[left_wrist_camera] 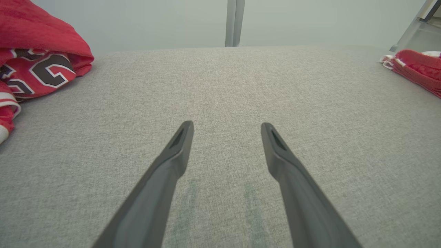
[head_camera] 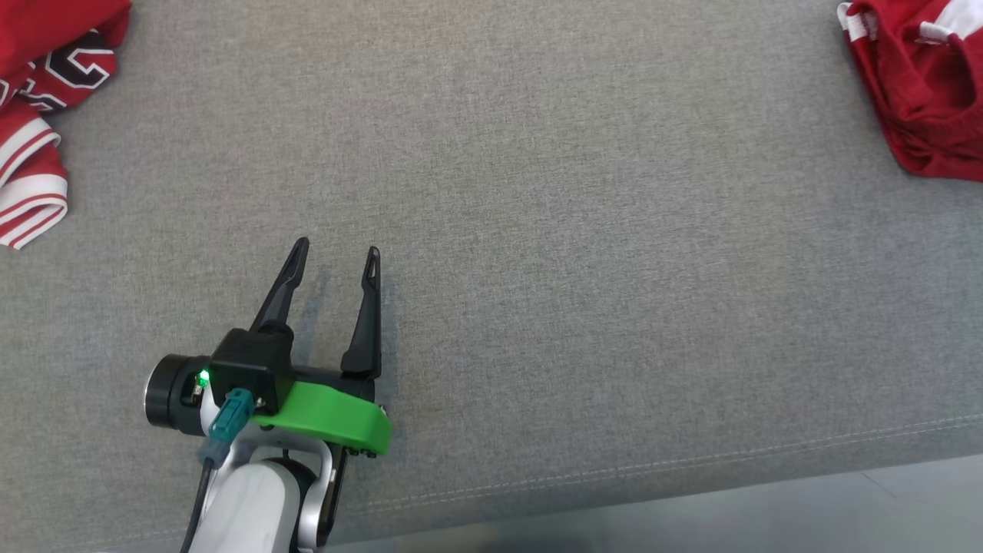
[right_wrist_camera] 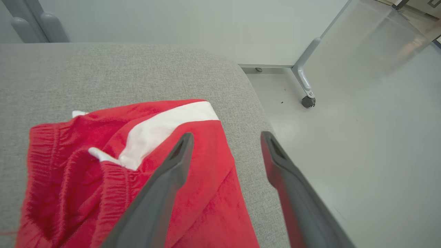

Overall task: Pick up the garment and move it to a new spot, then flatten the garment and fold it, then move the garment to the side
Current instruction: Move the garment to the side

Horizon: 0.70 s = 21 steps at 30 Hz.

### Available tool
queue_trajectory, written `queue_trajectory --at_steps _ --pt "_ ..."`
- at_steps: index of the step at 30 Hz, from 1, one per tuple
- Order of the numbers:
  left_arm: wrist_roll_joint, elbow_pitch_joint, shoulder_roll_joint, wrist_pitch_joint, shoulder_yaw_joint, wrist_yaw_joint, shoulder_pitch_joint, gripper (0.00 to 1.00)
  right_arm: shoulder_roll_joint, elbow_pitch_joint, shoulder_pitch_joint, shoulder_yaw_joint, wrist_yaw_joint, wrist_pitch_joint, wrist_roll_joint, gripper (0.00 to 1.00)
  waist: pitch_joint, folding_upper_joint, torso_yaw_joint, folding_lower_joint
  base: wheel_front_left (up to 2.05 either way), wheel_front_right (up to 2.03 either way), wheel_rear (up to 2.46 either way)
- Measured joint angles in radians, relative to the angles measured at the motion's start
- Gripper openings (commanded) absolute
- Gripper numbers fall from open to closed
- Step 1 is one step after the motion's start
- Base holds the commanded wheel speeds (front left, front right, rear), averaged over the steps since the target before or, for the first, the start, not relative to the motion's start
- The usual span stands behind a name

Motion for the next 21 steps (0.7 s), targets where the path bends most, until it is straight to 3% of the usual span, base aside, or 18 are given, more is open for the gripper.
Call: queue_trajectory --at_steps 4,11,21 --pt "0.0 0.014 0.0 -0.005 0.002 0.0 -0.006 1.0 0.043 -0.025 0.0 -0.026 0.003 -0.058 0.02 1.0 -0.025 0.0 -0.012 0.0 0.0 0.0 0.0" --pt "-0.005 0.058 0.0 -0.023 0.02 0.0 -0.028 1.0 0.121 -0.076 0.001 -0.021 0.04 -0.155 0.018 1.0 -0.087 0.0 -0.039 0.0 0.0 0.0 0.0" --pt "-0.042 0.135 0.0 -0.046 0.066 0.0 -0.024 1.0 0.239 -0.122 0.075 -0.013 0.063 -0.177 0.018 1.0 -0.194 0.0 -0.077 0.0 0.0 0.0 0.0"
